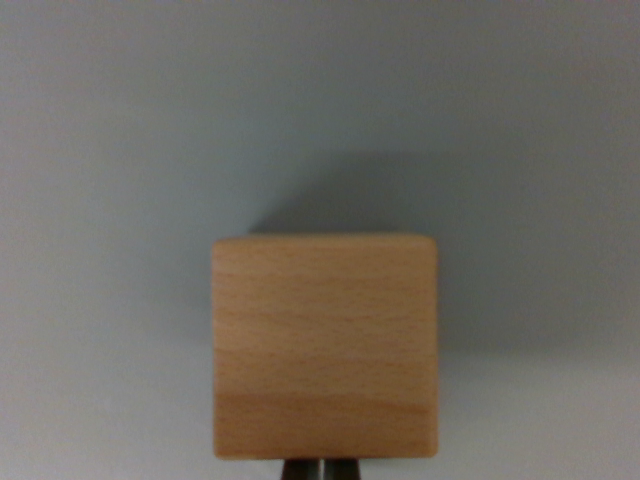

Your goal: Push wooden cube

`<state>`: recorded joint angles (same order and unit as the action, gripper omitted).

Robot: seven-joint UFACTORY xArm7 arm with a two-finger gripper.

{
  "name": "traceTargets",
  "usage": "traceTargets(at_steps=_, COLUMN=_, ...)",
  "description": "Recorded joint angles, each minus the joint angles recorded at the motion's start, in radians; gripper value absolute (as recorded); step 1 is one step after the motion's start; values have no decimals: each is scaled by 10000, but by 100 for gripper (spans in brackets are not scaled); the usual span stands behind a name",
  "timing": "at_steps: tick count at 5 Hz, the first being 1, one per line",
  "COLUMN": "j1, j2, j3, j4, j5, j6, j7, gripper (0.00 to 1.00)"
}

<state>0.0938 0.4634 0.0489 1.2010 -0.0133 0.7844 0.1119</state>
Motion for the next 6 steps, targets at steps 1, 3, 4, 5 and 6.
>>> traceTargets(at_steps=1, j1=0, j2=0, j3=0, j4=0, j5=0, j6=0, j7=0, gripper=100)
traceTargets(at_steps=3, j1=-10, j2=251, j3=-15, j4=390, j5=-12, j6=140, j7=-20, gripper=100)
traceTargets(at_steps=4, j1=-19, j2=460, j3=-27, j4=715, j5=-22, j6=256, j7=-37, gripper=100)
traceTargets(at_steps=5, j1=-19, j2=460, j3=-27, j4=715, j5=-22, j6=256, j7=-37, gripper=100)
traceTargets(at_steps=6, j1=-26, j2=640, j3=-37, j4=996, j5=-31, j6=356, j7=-51, gripper=100)
